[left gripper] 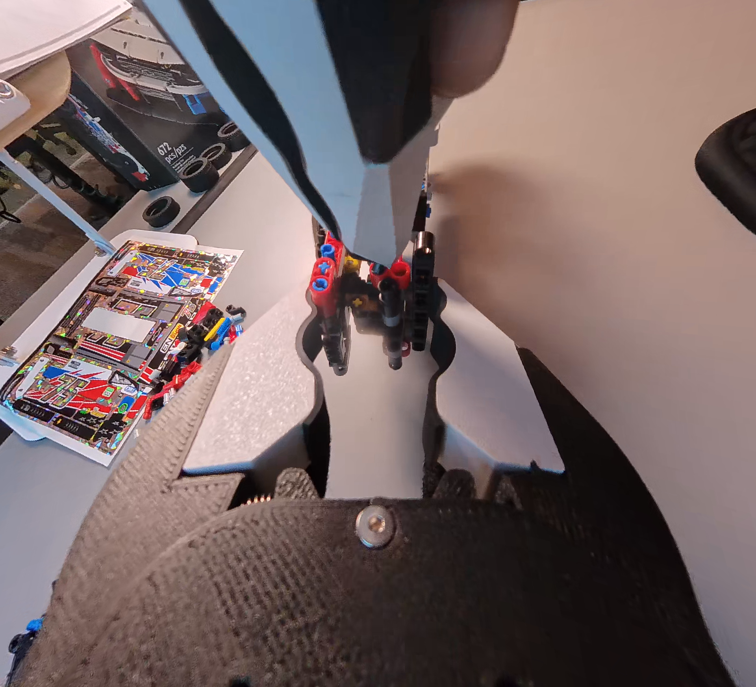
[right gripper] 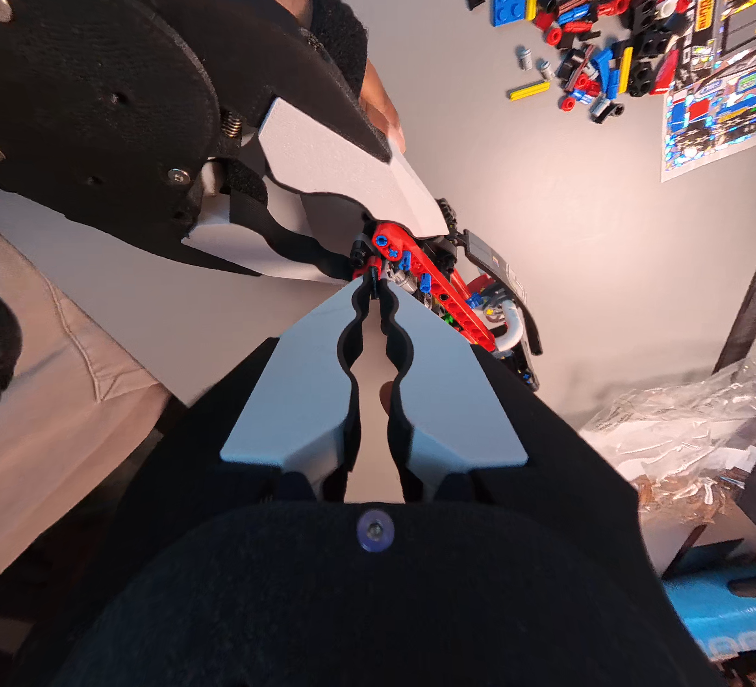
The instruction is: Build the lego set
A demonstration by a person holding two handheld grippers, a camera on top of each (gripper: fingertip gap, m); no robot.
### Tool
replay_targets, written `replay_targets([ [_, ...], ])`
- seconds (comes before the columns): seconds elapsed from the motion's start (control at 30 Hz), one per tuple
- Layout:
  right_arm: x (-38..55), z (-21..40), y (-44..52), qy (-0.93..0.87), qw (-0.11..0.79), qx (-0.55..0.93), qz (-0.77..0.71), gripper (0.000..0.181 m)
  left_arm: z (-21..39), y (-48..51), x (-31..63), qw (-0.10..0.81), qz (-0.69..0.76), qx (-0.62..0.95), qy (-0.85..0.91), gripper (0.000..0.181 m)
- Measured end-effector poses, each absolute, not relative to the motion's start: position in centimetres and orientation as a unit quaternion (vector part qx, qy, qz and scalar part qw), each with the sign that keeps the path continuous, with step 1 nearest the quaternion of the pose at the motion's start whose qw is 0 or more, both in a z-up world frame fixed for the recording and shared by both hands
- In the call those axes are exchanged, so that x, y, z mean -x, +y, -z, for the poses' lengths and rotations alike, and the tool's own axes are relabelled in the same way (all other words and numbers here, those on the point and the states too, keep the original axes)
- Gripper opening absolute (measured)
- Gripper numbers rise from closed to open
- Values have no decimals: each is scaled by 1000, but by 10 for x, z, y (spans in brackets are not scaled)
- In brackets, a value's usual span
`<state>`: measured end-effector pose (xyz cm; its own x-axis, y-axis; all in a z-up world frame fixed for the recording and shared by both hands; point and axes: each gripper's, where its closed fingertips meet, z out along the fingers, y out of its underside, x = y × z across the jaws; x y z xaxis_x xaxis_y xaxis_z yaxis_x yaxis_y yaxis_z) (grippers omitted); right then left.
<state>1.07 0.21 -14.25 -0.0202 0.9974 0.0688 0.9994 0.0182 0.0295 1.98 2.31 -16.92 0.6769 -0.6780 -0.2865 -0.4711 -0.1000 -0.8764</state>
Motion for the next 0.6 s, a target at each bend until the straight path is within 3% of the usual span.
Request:
replay_targets([
  [0.03,-11,142,3,-714,6,699,39,1,169,24,-20,544,96,738,388,50],
  [0.6,-14,142,3,-692,-160,695,113,1,169,25,-22,543,96,740,386,51],
])
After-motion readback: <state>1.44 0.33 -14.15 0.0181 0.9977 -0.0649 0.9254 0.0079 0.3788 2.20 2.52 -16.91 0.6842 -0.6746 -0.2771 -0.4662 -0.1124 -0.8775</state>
